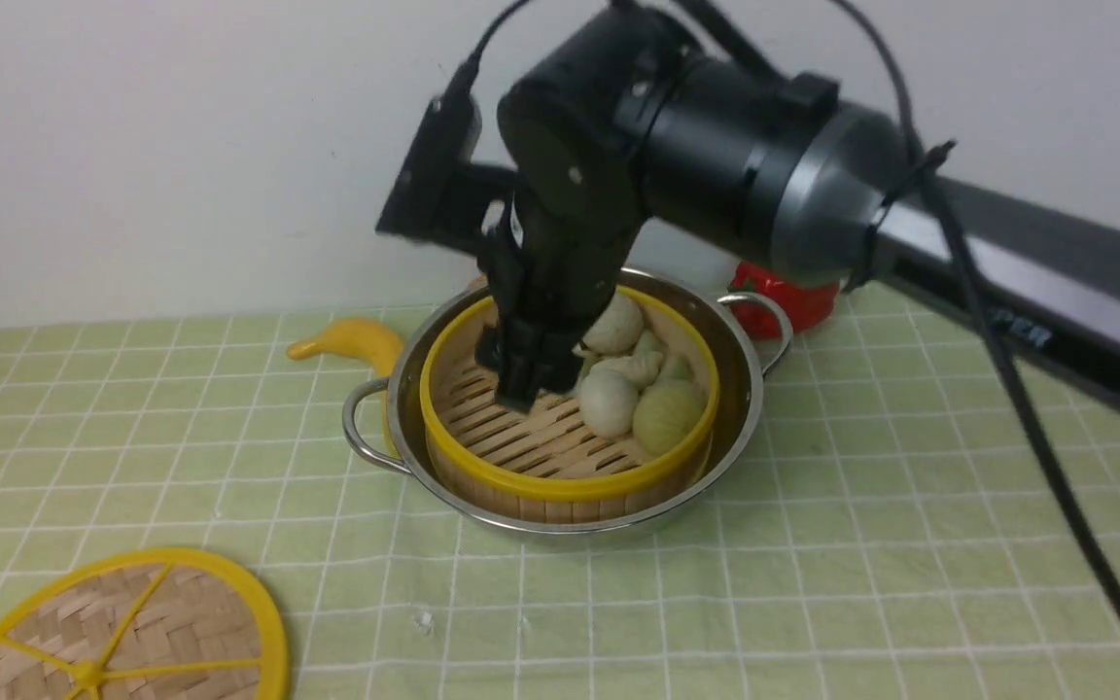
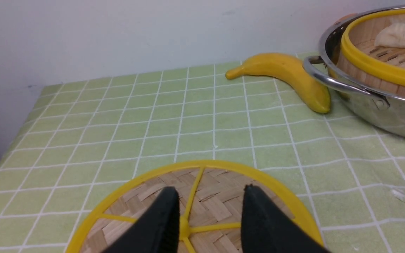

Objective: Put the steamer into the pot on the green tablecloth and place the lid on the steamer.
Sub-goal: 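Place the bamboo steamer basket of food into the steel pot with the right gripper, then grasp the bamboo steamer lid lying on the table by its centre knob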

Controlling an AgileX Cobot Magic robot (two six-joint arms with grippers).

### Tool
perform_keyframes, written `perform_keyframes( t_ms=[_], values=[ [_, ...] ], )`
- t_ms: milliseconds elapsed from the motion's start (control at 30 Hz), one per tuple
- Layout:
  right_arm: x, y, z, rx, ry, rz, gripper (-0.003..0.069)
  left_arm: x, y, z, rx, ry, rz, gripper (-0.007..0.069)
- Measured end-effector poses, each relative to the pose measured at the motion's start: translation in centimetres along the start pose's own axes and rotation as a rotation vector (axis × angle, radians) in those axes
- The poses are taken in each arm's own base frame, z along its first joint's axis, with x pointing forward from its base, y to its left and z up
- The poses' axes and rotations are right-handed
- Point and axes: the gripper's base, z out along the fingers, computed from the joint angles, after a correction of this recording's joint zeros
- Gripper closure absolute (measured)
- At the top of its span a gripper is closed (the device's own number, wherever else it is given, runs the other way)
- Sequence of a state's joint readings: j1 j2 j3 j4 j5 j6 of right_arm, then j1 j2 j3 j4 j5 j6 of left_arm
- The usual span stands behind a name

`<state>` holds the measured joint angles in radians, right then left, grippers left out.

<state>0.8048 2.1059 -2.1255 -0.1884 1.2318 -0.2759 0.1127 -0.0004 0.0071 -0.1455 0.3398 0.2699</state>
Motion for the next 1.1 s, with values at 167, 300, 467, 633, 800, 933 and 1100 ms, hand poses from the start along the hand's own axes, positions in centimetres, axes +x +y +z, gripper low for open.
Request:
perform_keyframes(
  t_ms=[167,300,467,633,800,933,1100],
  values=[
    [-0.8,-1.5,-6.4,0.030,-0.148,0.236,0.0510,0.0,0.0,0.0,0.000,0.000,0.000,0.0382],
    [-0.6,-2.1,-9.9,0.023,-0.222,0.372,0.0662,0.0,0.0,0.0,0.000,0.000,0.000,0.0382],
    [-0.3,-2.4,-13.2,0.003,-0.291,0.486,0.0673,0.0,0.0,0.0,0.000,0.000,0.000,0.0382],
    [-0.3,-2.5,-13.5,0.001,-0.311,0.494,0.0670,0.0,0.0,0.0,0.000,0.000,0.000,0.0382],
    [0.2,-2.3,-13.6,-0.002,-0.298,0.484,0.0664,0.0,0.0,0.0,0.000,0.000,0.000,0.0382],
    [2.7,-1.7,-14.9,0.008,-0.287,0.456,0.0663,0.0,0.0,0.0,0.000,0.000,0.000,0.0382],
    [11.5,0.3,-17.7,0.039,-0.363,0.476,0.0657,0.0,0.0,0.0,0.000,0.000,0.000,0.0382]
  ],
)
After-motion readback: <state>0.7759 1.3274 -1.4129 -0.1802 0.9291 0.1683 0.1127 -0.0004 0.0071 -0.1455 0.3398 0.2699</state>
